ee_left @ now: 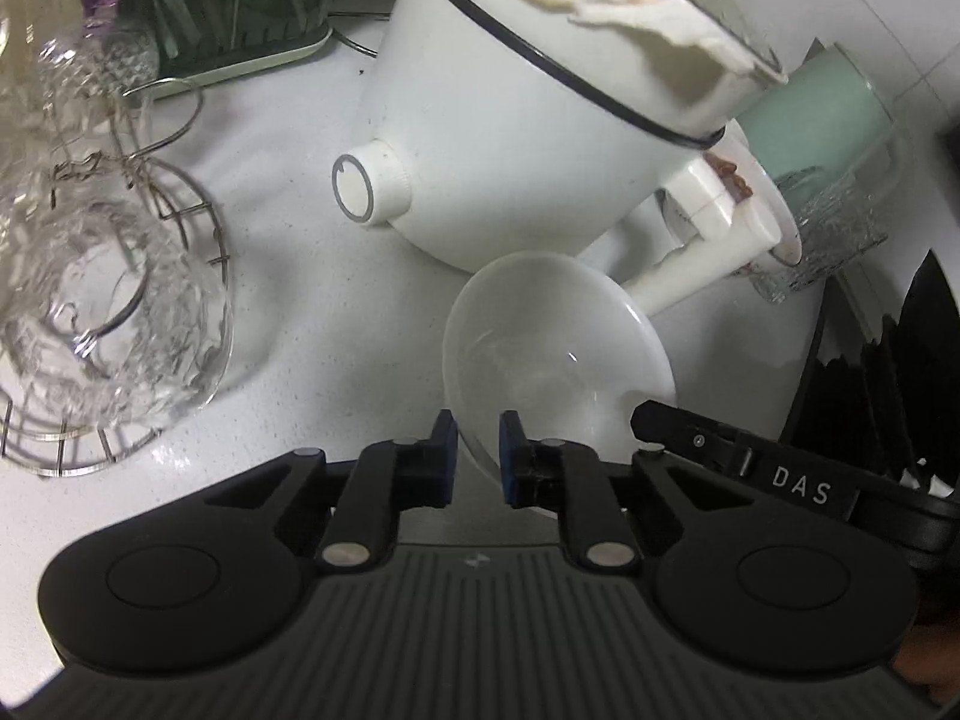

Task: Organize plates and bowls
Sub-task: 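Close both grippers on the white bowl rim, then lift the white bowl with both grippers and carry it toward the stack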

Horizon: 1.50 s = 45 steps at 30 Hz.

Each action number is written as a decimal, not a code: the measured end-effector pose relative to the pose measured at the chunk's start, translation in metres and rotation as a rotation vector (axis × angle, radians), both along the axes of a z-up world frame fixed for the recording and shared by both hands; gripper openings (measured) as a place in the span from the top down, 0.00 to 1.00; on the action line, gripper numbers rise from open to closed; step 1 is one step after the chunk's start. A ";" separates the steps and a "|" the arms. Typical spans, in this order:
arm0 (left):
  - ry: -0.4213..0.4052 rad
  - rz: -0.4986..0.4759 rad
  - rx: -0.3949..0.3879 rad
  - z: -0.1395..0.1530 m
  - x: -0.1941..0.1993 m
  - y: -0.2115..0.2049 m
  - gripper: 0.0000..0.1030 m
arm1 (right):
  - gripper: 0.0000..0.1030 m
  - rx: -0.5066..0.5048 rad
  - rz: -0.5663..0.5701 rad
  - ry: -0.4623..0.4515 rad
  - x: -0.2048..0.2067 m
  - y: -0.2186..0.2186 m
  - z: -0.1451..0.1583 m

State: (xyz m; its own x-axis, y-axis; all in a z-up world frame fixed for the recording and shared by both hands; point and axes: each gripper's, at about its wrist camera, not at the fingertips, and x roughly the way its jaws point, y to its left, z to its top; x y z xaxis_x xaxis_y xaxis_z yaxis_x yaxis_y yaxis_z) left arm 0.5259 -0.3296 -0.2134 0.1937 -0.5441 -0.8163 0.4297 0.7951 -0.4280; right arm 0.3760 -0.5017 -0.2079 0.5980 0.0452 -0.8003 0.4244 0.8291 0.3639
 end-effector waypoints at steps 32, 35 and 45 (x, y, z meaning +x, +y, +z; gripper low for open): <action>-0.054 0.183 -0.111 0.115 -0.065 0.095 0.84 | 0.87 0.054 0.155 -0.094 -0.039 0.042 0.099; -0.063 0.200 -0.103 0.125 -0.073 0.103 0.84 | 0.87 0.066 0.174 -0.094 -0.041 0.049 0.107; -0.045 0.245 -0.102 0.140 -0.092 0.133 0.83 | 0.87 0.082 0.228 -0.093 -0.055 0.071 0.124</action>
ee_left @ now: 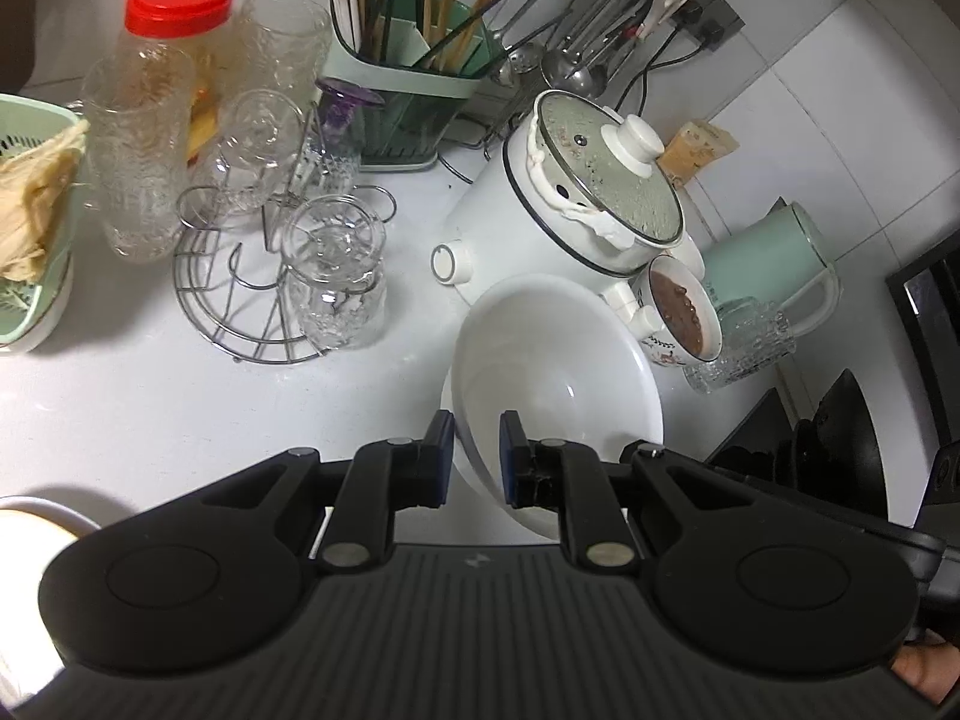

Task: Organize plates and bowls
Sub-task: 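Lift the white bowl with both grippers and carry it toward the stack, then lower the white bowl with both grippers into the nested blue bowls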

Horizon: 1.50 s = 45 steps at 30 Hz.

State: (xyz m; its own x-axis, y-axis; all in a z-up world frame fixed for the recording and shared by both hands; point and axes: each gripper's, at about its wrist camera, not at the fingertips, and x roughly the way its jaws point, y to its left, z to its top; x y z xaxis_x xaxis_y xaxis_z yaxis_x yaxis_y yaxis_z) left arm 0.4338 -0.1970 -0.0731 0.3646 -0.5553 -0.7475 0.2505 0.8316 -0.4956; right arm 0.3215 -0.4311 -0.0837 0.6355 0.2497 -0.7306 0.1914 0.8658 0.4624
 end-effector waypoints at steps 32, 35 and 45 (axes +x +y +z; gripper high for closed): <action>0.173 0.097 0.086 -0.074 -0.083 0.044 0.82 | 0.85 -0.077 0.199 0.176 -0.045 0.056 -0.070; 0.195 0.107 0.075 -0.079 -0.087 0.048 0.82 | 0.85 -0.080 0.194 0.188 -0.048 0.058 -0.075; 0.189 0.163 0.087 -0.077 -0.089 0.063 0.64 | 0.85 -0.083 0.209 0.180 -0.053 0.061 -0.073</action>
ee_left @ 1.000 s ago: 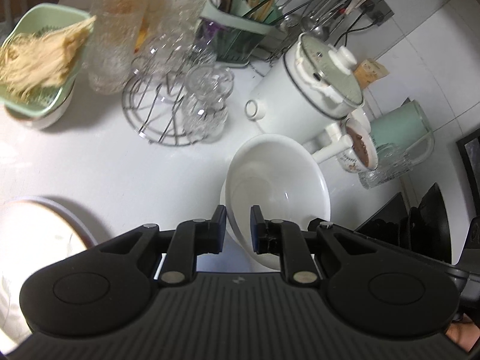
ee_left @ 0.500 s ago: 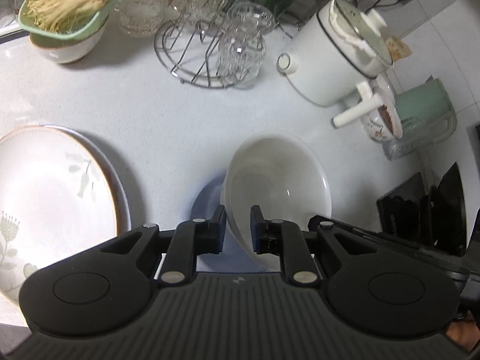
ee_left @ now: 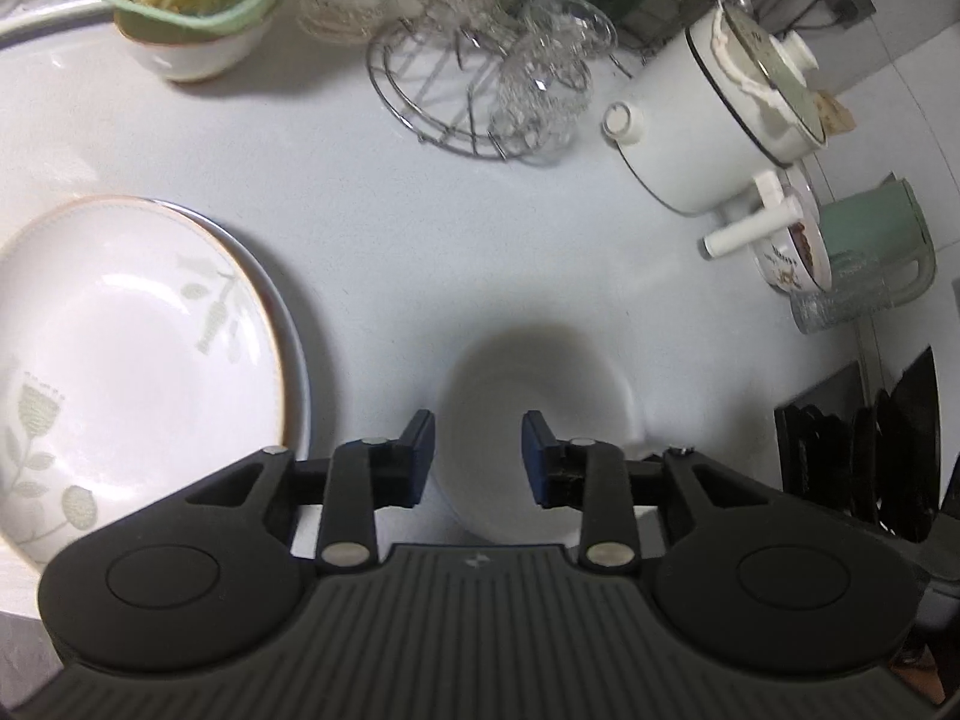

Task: Organize plates and bowls
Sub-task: 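Lower the white bowl with both grippers into the nested blue bowls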

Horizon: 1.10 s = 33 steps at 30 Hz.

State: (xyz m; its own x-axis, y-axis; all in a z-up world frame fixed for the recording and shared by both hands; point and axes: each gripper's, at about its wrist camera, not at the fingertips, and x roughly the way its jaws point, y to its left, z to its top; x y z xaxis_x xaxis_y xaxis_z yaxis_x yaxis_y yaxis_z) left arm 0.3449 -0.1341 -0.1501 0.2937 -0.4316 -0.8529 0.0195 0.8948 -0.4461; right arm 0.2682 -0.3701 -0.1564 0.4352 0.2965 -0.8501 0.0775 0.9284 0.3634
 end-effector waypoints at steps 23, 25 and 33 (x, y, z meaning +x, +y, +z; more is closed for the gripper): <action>-0.068 -0.106 0.133 -0.048 0.006 -0.030 0.64 | 0.64 0.018 -0.007 -0.007 0.009 -0.008 -0.048; -0.058 -0.110 0.147 -0.054 0.006 -0.033 0.65 | 0.70 0.039 -0.017 0.014 0.010 -0.008 -0.056; -0.032 -0.074 0.123 -0.063 0.007 -0.038 0.74 | 0.77 0.075 -0.027 0.031 0.011 -0.001 -0.065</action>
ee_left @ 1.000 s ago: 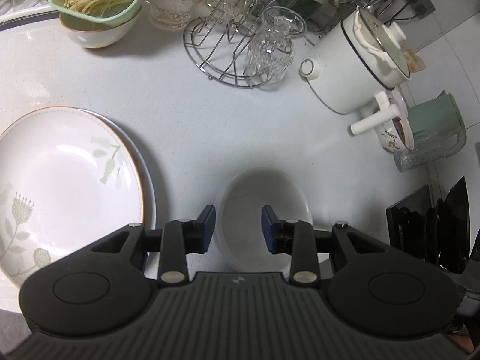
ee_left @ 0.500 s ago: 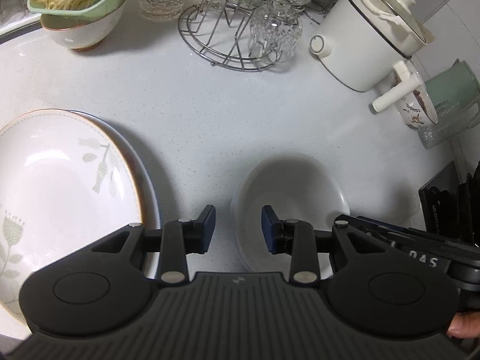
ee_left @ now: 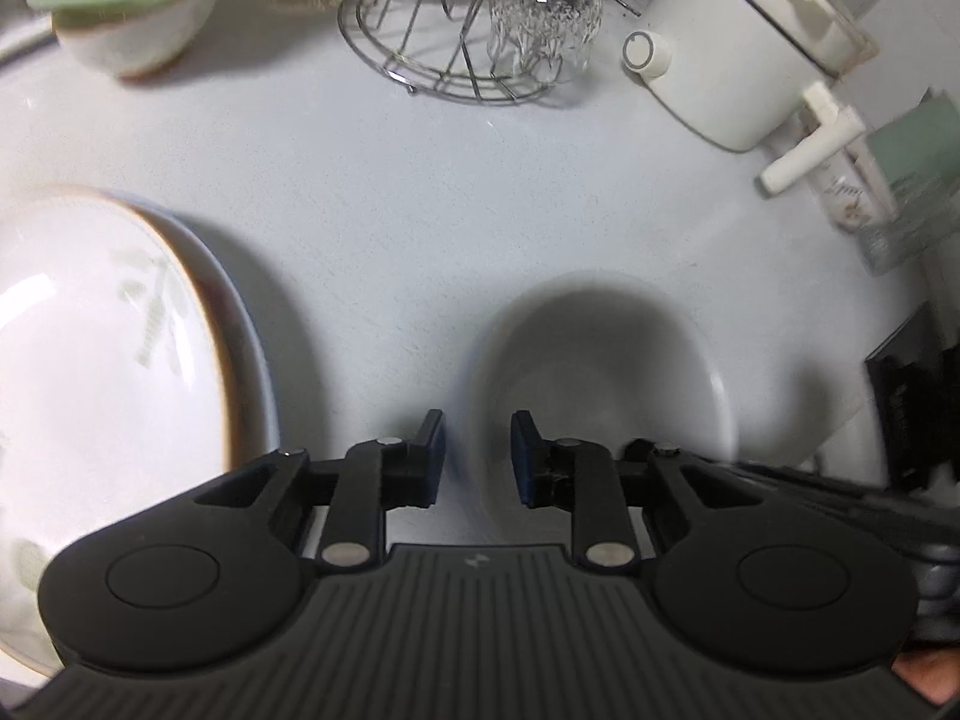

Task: Organize plates and bowls
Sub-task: 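Lower the white bowl with both grippers into the nested blue bowls, then carry the nested bowls with both grippers onto the leaf-pattern plate stack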

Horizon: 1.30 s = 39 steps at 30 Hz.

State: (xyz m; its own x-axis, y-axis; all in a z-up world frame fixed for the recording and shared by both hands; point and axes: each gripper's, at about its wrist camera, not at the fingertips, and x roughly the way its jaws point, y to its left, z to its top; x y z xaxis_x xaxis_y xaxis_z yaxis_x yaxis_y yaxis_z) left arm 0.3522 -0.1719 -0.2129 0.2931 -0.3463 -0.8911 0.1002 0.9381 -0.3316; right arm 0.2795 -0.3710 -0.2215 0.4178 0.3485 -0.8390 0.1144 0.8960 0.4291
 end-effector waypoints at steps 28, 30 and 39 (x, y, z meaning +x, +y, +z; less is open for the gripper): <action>-0.161 0.135 -0.117 0.106 -0.057 0.060 0.75 | 0.77 0.005 0.066 -0.190 -0.027 0.027 0.101; -0.170 0.146 -0.118 0.112 -0.067 0.066 0.75 | 0.77 0.025 0.074 -0.202 -0.032 0.028 0.105; -0.095 0.195 -0.089 0.106 -0.109 0.088 0.75 | 0.77 0.051 0.115 -0.183 -0.051 0.047 0.099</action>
State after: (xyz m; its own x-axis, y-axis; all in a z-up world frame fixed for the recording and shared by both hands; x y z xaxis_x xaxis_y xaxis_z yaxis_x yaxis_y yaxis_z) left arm 0.2430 -0.0841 -0.1067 0.4432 -0.3505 -0.8250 -0.0454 0.9104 -0.4112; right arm 0.2289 -0.3235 -0.1223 0.5166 0.4428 -0.7328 -0.0709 0.8751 0.4788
